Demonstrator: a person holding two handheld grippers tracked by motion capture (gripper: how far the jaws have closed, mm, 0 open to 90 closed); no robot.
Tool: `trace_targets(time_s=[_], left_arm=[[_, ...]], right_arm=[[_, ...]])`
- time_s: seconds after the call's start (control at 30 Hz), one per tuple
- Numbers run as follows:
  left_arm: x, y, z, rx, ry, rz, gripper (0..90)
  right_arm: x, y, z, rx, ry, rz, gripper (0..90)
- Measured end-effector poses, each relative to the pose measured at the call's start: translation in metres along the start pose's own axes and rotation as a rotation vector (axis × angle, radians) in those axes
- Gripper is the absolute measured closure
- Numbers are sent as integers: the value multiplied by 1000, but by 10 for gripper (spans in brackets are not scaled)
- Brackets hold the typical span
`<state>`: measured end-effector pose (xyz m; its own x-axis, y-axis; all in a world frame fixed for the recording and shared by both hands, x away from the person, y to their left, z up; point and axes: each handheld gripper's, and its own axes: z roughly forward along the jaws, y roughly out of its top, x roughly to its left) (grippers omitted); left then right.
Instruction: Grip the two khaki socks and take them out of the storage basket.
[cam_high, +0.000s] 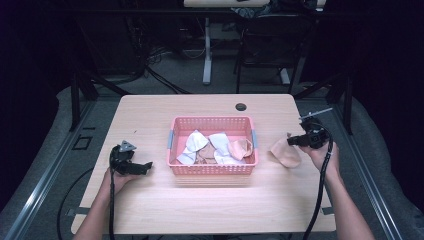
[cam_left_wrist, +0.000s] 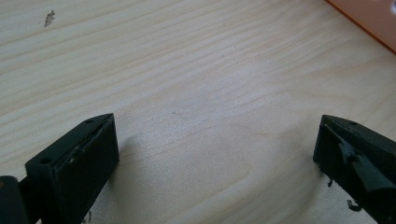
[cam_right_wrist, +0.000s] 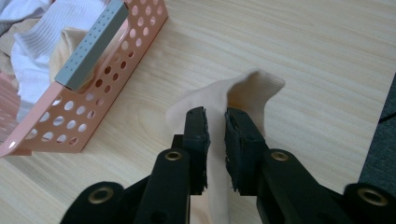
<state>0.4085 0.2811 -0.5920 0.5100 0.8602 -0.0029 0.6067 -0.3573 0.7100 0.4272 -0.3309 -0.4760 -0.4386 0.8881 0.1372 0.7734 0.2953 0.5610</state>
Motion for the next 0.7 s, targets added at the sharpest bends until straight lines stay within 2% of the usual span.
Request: trace_targets(time_s=[0.23,0.27,0.37,0.4,0.43,0.53,0.57,0.67,0.7], left_arm=[[0,0,0,0,0,0,0],[0,0,0,0,0,0,0],[0,0,0,0,0,0,0],[0,0,0,0,0,0,0],[0,0,0,0,0,0,0],[0,0,0,0,0,0,0],[0,0,0,0,0,0,0],[0,0,0,0,0,0,0],[0,0,0,0,0,0,0]], right_arm=[[2,1,-3,-15,-12,-16,659],[4,2,-6,-23,-5,-11,589],[7,4,-12,-47,23,-15,454],[7,4,-12,-47,23,-15,454],[9,5,-14,-51,24,-17,408],[17,10,-19,-68,47,-23,235],[17,10,-19,-68,47,-23,235],[24,13,-18,-73,39,-37,139],[26,13,-18,-76,41,-40,132]])
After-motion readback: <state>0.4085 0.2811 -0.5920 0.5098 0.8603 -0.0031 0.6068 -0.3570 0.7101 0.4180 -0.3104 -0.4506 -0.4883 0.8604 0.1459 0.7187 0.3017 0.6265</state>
